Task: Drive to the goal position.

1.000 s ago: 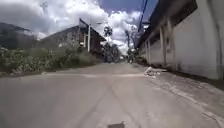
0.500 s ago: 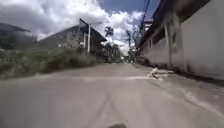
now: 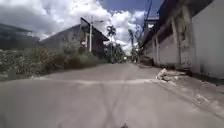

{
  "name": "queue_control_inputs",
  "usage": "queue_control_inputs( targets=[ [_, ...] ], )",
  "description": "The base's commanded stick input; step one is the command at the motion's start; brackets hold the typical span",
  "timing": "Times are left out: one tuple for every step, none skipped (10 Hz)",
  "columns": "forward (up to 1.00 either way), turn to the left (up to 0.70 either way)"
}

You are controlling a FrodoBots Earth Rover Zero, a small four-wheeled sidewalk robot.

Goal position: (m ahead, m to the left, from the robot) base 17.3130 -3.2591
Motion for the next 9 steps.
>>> queue_control_inputs(
  targets=[
    [1.0,0.0],
    [1.0,0.0],
    [1.0,0.0],
    [1.0,0.0],
    [1.0,0.0],
    [1.0,0.0],
    [1.0,0.0],
    [1.0,0.0],
    [1.0,0.0]
  ],
)
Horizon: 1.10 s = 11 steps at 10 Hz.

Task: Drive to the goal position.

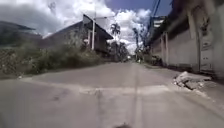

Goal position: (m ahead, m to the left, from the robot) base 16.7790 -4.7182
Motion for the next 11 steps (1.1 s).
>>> queue_control_inputs(
  targets=[
    [1.0,0.0],
    [1.0,0.0],
    [1.0,-0.23],
    [1.0,-0.4],
    [1.0,-0.4],
    [1.0,-0.38],
    [1.0,-0.24],
    [1.0,-0.13],
    [1.0,-0.03],
    [1.0,-0.1],
    [1.0,-0.24]
  ],
)
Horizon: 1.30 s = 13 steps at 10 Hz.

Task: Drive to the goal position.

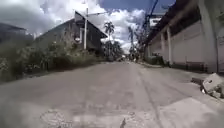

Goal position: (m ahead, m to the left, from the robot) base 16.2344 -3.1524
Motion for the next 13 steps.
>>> queue_control_inputs(
  targets=[
    [1.0,-0.35],
    [1.0,-0.4],
    [1.0,-0.4],
    [1.0,-0.37],
    [1.0,-0.23],
    [1.0,-0.07],
    [1.0,0.0],
    [1.0,0.0],
    [1.0,0.0],
    [1.0,0.0],
    [1.0,0.0],
    [1.0,0.0],
    [1.0,0.0]
  ],
)
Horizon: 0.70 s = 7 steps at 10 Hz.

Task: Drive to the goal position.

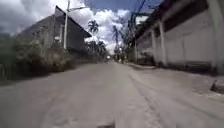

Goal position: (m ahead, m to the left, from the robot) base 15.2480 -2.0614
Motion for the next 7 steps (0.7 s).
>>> queue_control_inputs(
  targets=[
    [1.0,0.0],
    [1.0,0.0],
    [1.0,0.0],
    [1.0,0.0],
    [1.0,-0.01],
    [1.0,-0.02],
    [1.0,-0.12]
  ],
)
